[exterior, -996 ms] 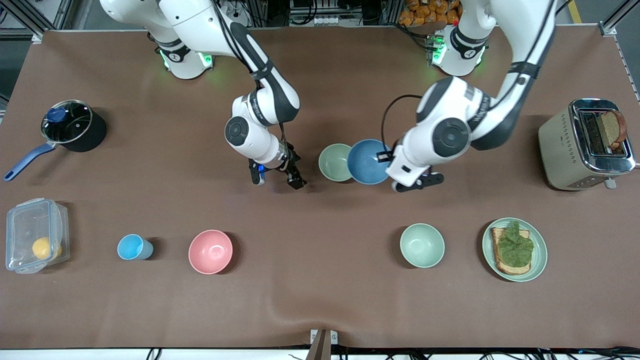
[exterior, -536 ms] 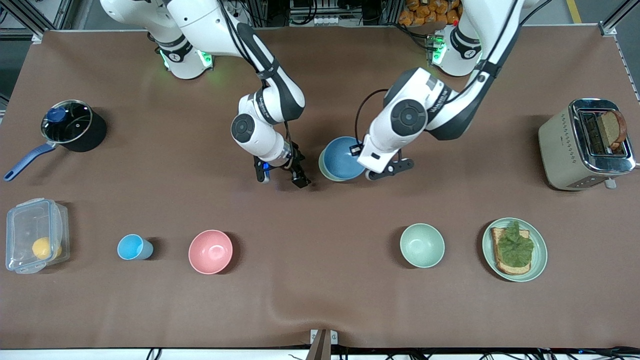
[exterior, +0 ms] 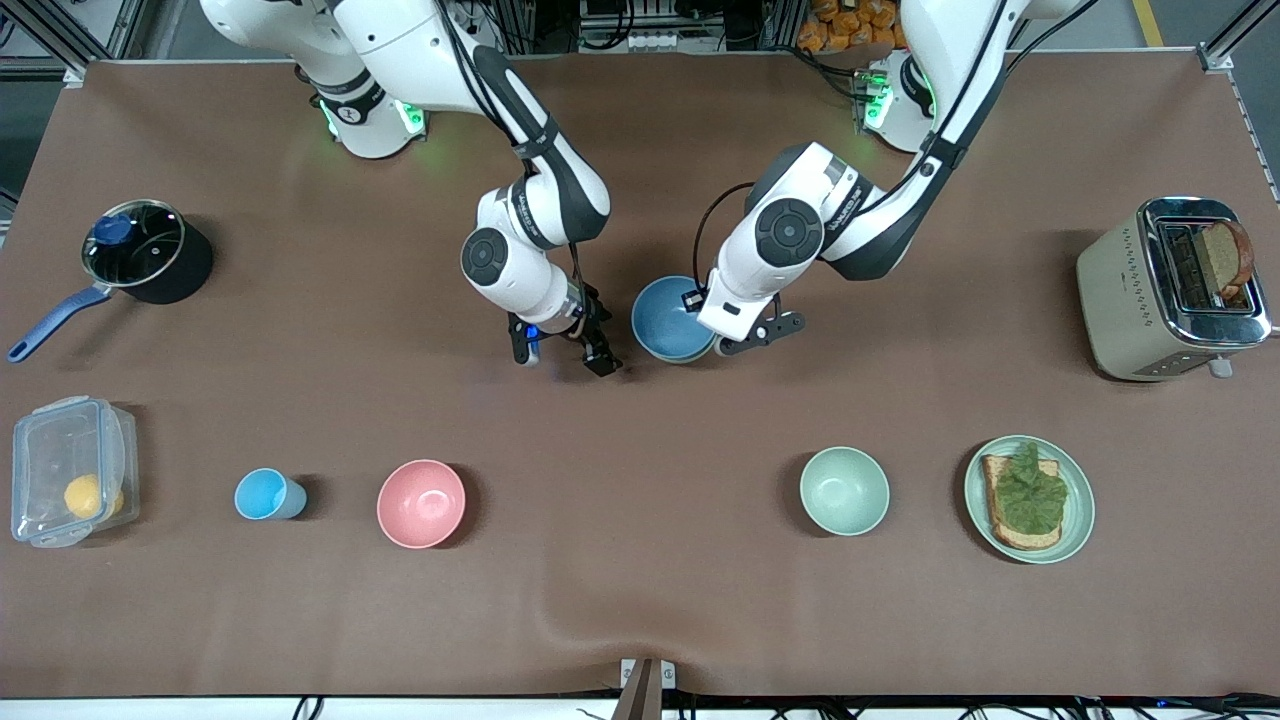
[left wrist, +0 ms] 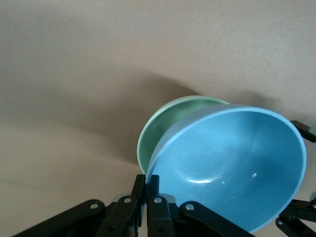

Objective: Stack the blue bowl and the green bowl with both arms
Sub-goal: 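Lower the blue bowl into the green bowl and open both grippers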

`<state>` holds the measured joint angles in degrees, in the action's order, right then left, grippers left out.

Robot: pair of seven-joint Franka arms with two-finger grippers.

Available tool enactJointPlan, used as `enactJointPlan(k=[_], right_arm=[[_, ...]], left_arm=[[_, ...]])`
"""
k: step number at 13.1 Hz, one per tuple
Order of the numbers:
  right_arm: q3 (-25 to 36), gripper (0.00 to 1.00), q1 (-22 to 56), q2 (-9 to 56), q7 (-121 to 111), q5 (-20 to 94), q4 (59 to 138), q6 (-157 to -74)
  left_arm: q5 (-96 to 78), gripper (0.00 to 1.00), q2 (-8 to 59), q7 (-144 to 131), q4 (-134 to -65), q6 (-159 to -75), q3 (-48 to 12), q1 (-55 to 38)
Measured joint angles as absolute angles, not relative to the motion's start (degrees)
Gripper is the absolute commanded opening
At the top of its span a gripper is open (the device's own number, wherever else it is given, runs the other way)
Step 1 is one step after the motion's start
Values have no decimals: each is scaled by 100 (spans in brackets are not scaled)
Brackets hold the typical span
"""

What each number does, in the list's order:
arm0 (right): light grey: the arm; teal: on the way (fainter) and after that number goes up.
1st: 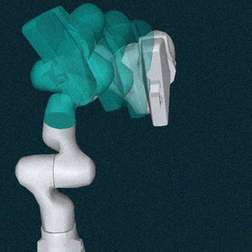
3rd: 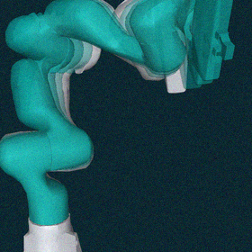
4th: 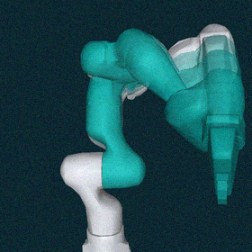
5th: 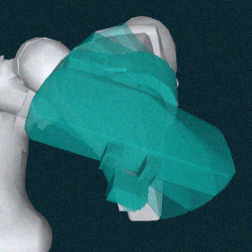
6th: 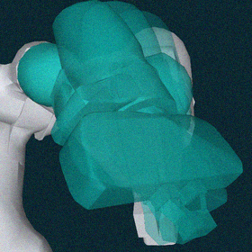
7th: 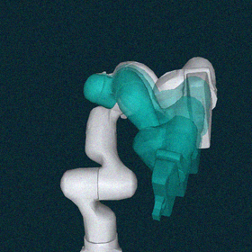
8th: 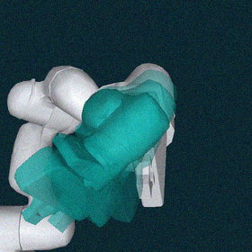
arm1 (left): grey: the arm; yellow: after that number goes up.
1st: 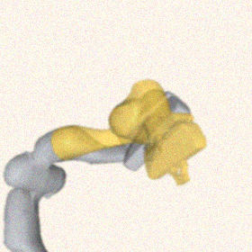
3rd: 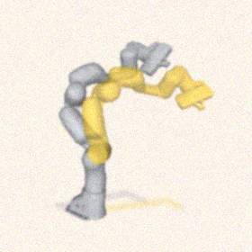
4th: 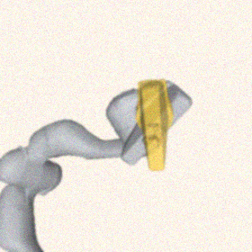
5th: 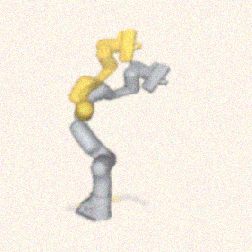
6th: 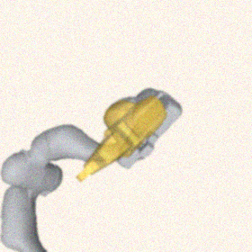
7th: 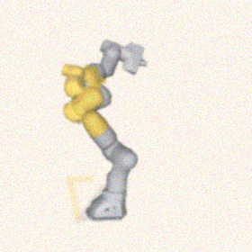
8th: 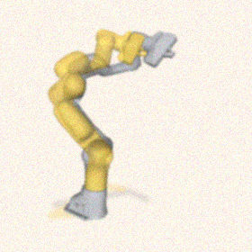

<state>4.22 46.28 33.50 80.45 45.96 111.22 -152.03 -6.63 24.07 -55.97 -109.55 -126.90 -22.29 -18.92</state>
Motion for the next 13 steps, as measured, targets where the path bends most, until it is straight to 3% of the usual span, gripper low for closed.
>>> enactJointPlan(k=[13], right_arm=[[413, 100, 4651, 3350, 8045, 4600, 11071, -15203]], left_arm=[[-663, 0, 2412, -5597, -11340, -13238, -2230, -1913]])
